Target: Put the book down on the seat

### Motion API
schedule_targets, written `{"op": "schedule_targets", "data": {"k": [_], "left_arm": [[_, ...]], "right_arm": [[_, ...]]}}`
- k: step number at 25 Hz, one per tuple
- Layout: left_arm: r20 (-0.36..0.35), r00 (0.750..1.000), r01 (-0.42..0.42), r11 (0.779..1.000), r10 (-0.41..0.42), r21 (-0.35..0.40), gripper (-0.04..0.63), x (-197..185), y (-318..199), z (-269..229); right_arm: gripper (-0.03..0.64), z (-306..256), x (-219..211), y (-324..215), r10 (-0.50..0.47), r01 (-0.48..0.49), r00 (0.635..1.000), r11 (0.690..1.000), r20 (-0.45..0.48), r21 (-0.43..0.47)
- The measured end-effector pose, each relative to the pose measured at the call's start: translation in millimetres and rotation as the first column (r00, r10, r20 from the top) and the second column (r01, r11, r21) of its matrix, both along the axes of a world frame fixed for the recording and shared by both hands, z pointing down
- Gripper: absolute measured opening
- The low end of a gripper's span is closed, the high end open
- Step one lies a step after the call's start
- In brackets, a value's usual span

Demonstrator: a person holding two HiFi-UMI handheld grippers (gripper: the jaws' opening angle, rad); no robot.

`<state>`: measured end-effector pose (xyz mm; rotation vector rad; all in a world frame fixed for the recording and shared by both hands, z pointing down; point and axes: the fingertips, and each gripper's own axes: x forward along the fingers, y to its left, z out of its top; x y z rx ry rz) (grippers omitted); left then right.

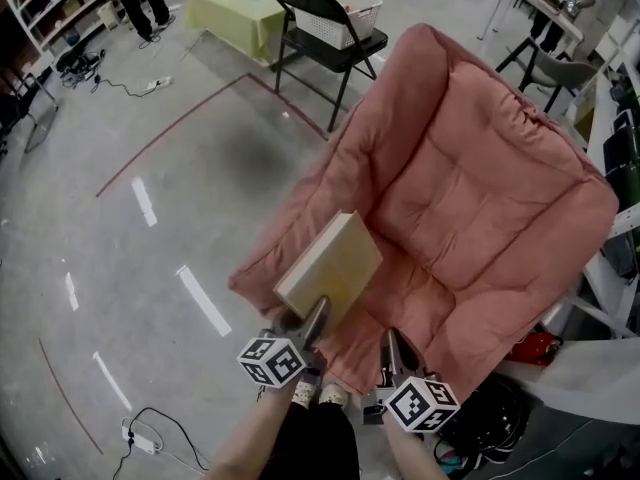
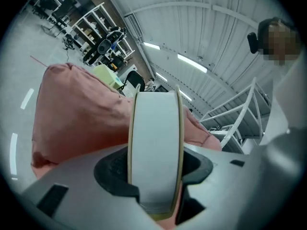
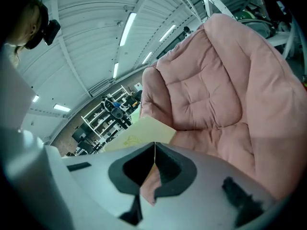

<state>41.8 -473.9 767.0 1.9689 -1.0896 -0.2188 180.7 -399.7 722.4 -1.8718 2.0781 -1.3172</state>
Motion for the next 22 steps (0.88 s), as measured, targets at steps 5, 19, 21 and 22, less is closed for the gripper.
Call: {"op": "schedule_targets", "data": {"k": [5,19,21,22], "left_arm": [[0.004,1.000,0.000,0.999,-0.001,0.041,0.232,2,-14,28],[0.135,0.990,-0.047,0.999,0.044,0.014,0.285,-4,-15,68],[0.110,0.993,-0.038,0.999,0.039,-0.004,0.298,-5,-13,67],[0.096,0.995,-0.031,0.999,0.032,-0.011,0.304,-7,-12,66]], "right_arm": [[0.012,26,1,-2,0.030,-0.030,1.000,0.999,0.005,-0.022],[0.012,47,-4,-1,0.056,-0.054,0.998,0.997,0.037,-0.053],[0.013,44,-8,-2,0.055,-0.053,0.998,0.997,0.043,-0.047],[0.013,43,-10,-2,0.052,-0.050,0.998,0.998,0.043,-0.045]]}}
